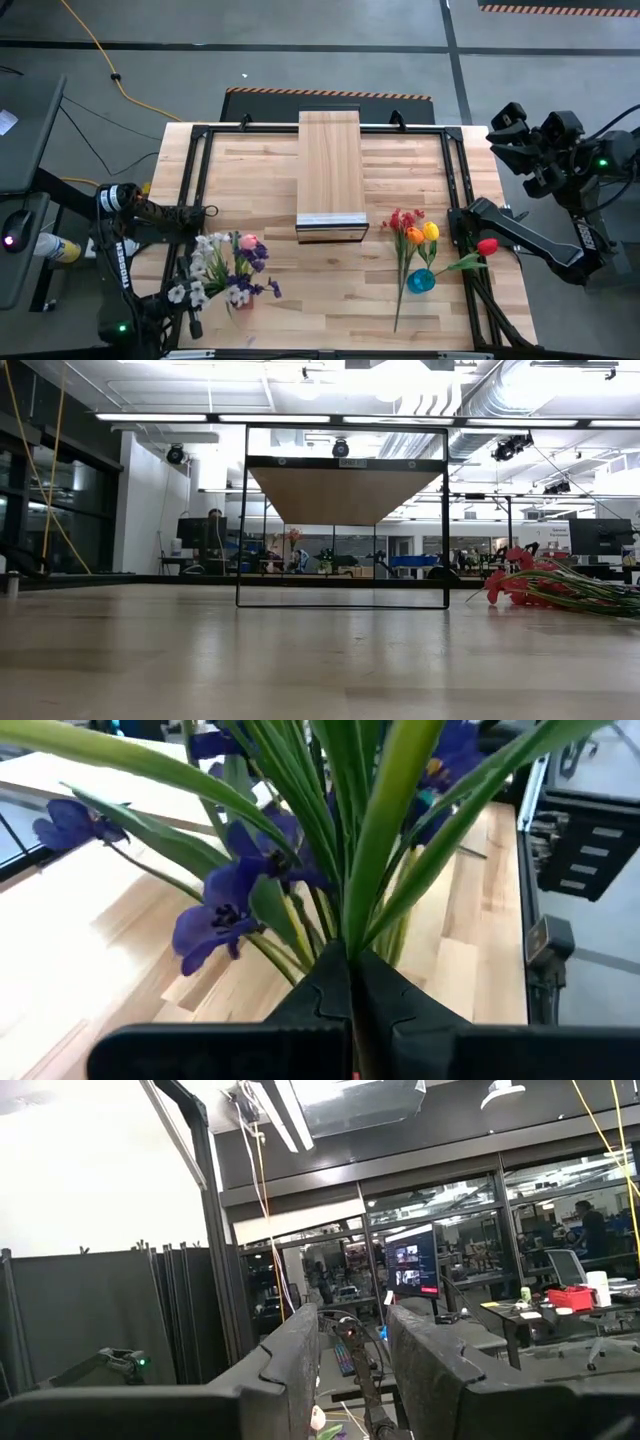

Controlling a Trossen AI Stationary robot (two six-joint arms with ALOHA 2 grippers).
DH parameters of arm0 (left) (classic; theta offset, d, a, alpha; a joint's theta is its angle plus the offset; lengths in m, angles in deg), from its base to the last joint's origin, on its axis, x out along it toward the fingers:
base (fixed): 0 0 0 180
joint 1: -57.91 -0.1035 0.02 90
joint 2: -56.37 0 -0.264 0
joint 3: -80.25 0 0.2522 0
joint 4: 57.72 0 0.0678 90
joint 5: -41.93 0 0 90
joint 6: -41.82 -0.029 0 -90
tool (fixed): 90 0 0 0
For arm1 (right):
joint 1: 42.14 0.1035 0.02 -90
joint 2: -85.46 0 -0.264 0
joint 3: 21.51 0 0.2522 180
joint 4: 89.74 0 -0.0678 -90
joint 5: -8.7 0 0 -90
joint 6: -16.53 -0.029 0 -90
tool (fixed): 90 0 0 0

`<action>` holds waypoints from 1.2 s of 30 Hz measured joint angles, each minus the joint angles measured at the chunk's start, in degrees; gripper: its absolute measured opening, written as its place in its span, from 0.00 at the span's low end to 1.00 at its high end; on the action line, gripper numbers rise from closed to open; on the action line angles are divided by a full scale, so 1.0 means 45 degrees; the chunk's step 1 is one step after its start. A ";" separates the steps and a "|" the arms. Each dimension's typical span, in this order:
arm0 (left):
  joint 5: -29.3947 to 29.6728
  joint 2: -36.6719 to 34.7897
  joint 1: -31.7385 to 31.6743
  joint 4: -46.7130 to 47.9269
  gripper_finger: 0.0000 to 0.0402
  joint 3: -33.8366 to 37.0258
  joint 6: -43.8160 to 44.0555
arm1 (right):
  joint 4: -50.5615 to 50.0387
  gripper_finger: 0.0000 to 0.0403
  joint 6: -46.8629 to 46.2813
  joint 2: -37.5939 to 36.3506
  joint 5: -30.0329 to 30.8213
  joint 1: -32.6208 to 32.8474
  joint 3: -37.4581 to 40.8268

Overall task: Pick and place flowers into a vace then onto a shelf
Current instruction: Put the white flowers into the red vase

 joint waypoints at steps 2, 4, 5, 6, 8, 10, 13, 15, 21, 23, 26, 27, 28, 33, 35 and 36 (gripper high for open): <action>0.0167 0.0000 0.0004 -0.0019 0.07 0.0269 0.0255 | 0.0000 0.28 0.0000 0.0000 0.0000 0.0002 0.0001; 0.0213 0.0000 0.0002 -0.0123 0.07 0.0517 0.0486 | 0.0000 0.28 0.0000 0.0000 0.0000 -0.0002 0.0000; 0.0213 0.0000 0.0000 -0.0232 0.07 0.0643 0.0563 | 0.0000 0.28 0.0000 0.0000 0.0000 -0.0002 0.0000; 0.0211 0.0000 0.0000 -0.0419 0.07 0.0758 0.0586 | 0.0000 0.28 0.0000 0.0000 0.0000 -0.0002 0.0001; 0.0253 0.0000 0.0000 -0.0787 0.07 0.0980 0.0590 | -0.0003 0.28 0.0004 0.0000 0.0000 -0.0001 0.0000; 0.0320 0.0000 0.0000 -0.1138 0.07 0.1194 0.0591 | -0.0005 0.28 0.0015 0.0000 0.0005 0.0002 0.0003; 0.0421 0.0000 0.0000 -0.1674 0.07 0.1439 0.0588 | -0.0005 0.28 0.0034 0.0000 0.0009 0.0002 0.0000; 0.0437 0.0000 0.0000 -0.2029 0.07 0.1582 0.0591 | 0.0000 0.28 0.0034 0.0000 0.0076 -0.0002 0.0000; 0.0350 -0.0005 0.0000 -0.3084 0.07 0.2134 0.0595 | -0.0004 0.28 0.0039 0.0000 0.0092 0.0002 0.0000; 0.0327 -0.0005 0.0000 -0.3380 0.07 0.2343 0.0593 | -0.0005 0.28 0.0035 0.0000 0.0092 -0.0002 0.0001; 0.0233 -0.0005 -0.0005 -0.3766 0.07 0.2539 0.0600 | -0.0010 0.28 0.0039 0.0000 0.0092 0.0000 0.0002; 0.0161 -0.0005 -0.0005 -0.3835 0.07 0.2570 0.0607 | -0.0010 0.28 0.0036 0.0000 0.0094 -0.0002 0.0000; 0.0111 -0.0005 -0.0005 -0.3903 0.07 0.2588 0.0615 | -0.0010 0.28 0.0039 0.0001 0.0097 0.0002 0.0000; -0.0769 -0.0005 -0.0005 -0.4019 0.16 0.2593 0.1056 | -0.0018 0.28 0.0039 0.0000 0.0097 -0.0002 0.0003; -0.1259 -0.0005 -0.0005 -0.4040 0.23 0.2593 0.1245 | -0.0019 0.28 0.0039 0.0000 0.0097 -0.0002 0.0001; -0.1523 -0.0005 -0.0005 -0.4051 0.26 0.2593 0.1263 | -0.0019 0.28 0.0039 0.0000 0.0097 0.0002 0.0000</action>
